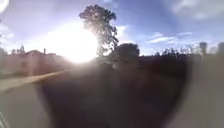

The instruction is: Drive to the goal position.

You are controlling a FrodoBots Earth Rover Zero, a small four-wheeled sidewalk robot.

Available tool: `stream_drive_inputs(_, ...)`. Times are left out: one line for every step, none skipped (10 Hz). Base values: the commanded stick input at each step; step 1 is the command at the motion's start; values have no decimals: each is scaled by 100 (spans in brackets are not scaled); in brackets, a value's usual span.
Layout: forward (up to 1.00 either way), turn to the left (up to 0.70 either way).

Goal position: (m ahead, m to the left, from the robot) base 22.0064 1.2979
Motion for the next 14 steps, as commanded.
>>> stream_drive_inputs(100,0)
stream_drive_inputs(100,0)
stream_drive_inputs(100,0)
stream_drive_inputs(100,0)
stream_drive_inputs(100,0)
stream_drive_inputs(100,0)
stream_drive_inputs(100,0)
stream_drive_inputs(100,0)
stream_drive_inputs(100,0)
stream_drive_inputs(100,0)
stream_drive_inputs(100,0)
stream_drive_inputs(100,0)
stream_drive_inputs(100,0)
stream_drive_inputs(100,0)
